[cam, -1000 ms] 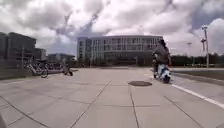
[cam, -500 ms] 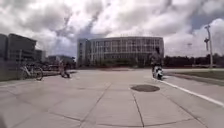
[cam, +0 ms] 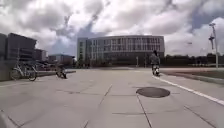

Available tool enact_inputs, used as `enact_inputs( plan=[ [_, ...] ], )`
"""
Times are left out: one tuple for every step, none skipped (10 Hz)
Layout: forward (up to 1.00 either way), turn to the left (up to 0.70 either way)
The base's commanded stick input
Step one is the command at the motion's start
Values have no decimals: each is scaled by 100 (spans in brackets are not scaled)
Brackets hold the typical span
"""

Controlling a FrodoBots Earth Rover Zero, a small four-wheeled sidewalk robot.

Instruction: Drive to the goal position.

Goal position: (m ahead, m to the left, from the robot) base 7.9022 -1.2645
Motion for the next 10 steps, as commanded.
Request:
enact_inputs(
  plan=[
    [100,0],
    [100,0],
    [100,-25],
    [100,-21],
    [100,-10],
    [100,-33],
    [100,-15],
    [100,-3],
    [100,0],
    [100,-23]
  ],
)
